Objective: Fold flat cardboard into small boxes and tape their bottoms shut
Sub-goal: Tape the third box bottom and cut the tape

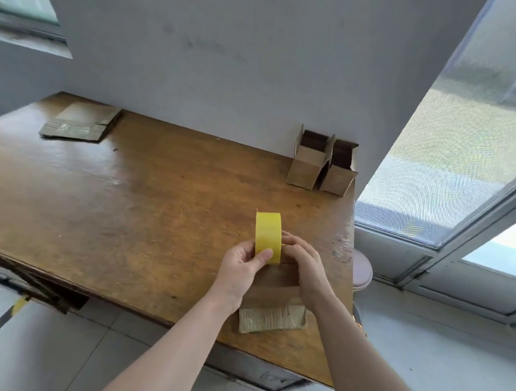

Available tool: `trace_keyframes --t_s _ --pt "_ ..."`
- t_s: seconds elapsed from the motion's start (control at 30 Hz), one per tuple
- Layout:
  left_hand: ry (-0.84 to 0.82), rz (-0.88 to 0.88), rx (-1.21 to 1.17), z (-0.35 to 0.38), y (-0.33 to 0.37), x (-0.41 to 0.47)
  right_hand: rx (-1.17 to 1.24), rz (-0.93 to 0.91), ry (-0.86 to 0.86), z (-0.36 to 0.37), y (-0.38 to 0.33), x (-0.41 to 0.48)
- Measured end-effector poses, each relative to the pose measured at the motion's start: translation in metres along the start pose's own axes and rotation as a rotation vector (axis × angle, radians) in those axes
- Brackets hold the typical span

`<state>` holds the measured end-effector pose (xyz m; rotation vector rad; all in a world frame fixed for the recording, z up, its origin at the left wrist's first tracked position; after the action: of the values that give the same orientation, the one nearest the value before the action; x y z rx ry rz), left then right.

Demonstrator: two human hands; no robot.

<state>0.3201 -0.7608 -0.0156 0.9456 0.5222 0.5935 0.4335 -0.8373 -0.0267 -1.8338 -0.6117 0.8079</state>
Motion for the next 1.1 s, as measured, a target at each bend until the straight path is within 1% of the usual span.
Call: trace_keyframes --t_s 0.03,0.1,0.17,0.23,0.27,0.33,0.43,0.57,0.63,0.7,0.77,0.83,0.87,0.93,1.03,1.07,1.1 --pt "-0.001 0.007 0.043 0.001 0.0 0.002 0.014 0.009 -0.043 0.002 0.0 0.0" --pt "-0.035 0.039 0.189 0.006 0.0 0.005 0.008 -0.027 -0.091 0.003 -0.004 0.001" --pt "-0.042 0.158 0.492 0.007 0.003 0.006 0.024 -0.06 -0.078 0.001 -0.006 0.003" --pt "0.035 0.368 0.903 0.003 0.008 0.001 0.134 -0.034 -0.065 -0.005 -0.002 0.005" --pt "0.069 0.444 1.065 -0.001 0.009 -0.004 0.189 -0.019 -0.061 -0.007 0.0 0.004" --pt "0.038 0.476 1.269 -0.008 0.002 -0.01 0.254 -0.005 -0.04 -0.012 0.003 0.005" --pt "-0.084 0.547 1.422 -0.015 -0.007 -0.017 0.278 -0.005 0.01 -0.016 0.003 0.007" --pt "-0.151 0.671 1.498 -0.022 0.001 -0.018 0.278 -0.048 0.037 -0.017 -0.008 0.011" --pt "-0.145 0.69 1.552 -0.027 0.006 -0.016 0.162 -0.068 0.081 -0.018 -0.017 0.011" --pt "-0.161 0.663 1.593 -0.028 0.009 -0.014 -0.035 -0.137 0.133 -0.017 -0.028 0.009" --pt "-0.19 0.598 1.603 -0.027 0.007 -0.011 -0.214 -0.226 0.167 -0.011 -0.035 0.004" --pt "-0.207 0.505 1.574 -0.03 0.002 -0.008 -0.322 -0.273 0.212 -0.009 -0.038 0.0" --pt "-0.198 0.455 1.523 -0.032 0.0 -0.007 -0.356 -0.287 0.23 -0.009 -0.039 -0.001" --pt "-0.108 0.37 1.297 -0.035 0.007 -0.004 -0.407 -0.312 0.235 -0.007 -0.042 -0.001" --pt "0.127 0.184 0.759 -0.043 0.021 0.005 -0.428 -0.325 0.231 -0.004 -0.044 -0.002" --pt "0.175 0.119 0.615 -0.043 0.023 0.008 -0.429 -0.329 0.232 -0.003 -0.044 -0.002" --pt "0.203 0.066 0.53 -0.041 0.024 0.01 -0.434 -0.332 0.235 -0.002 -0.044 -0.003"
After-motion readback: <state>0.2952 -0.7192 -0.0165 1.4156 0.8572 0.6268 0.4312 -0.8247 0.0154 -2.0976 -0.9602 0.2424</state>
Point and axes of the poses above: each hand's wrist, its own x-axis towards the middle knuckle, its own z-axis out of the palm, y = z × x, the point moved 7 cm from there along x, towards the middle knuckle, and after that the axes turned 13 degrees about -x, right-handed, at the moved point
